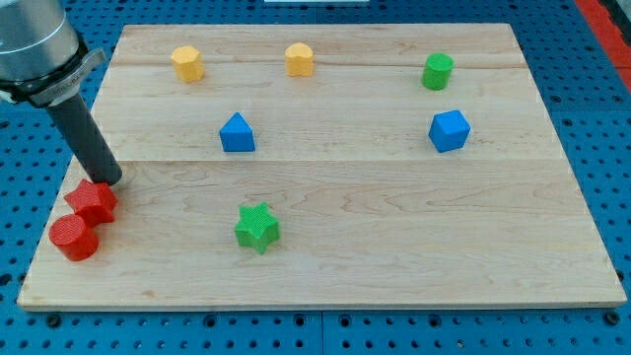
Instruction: Move the green star to the right of the blue triangle
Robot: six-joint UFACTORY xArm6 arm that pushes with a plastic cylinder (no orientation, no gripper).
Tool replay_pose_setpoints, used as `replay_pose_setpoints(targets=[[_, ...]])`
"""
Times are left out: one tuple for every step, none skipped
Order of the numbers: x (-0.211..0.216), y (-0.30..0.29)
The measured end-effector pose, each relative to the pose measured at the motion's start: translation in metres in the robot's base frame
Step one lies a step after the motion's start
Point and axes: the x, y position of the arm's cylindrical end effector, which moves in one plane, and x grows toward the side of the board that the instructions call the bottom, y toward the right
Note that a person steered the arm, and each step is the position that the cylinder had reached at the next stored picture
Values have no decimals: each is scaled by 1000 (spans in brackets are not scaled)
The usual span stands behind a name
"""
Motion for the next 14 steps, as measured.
replay_pose_setpoints(targets=[[4,14],[4,29],[12,34],[-7,37],[-42,37],[-58,38],[-7,66],[68,131],[108,178],[74,195],[22,216],[-26,242],[-56,264],[-52,277]])
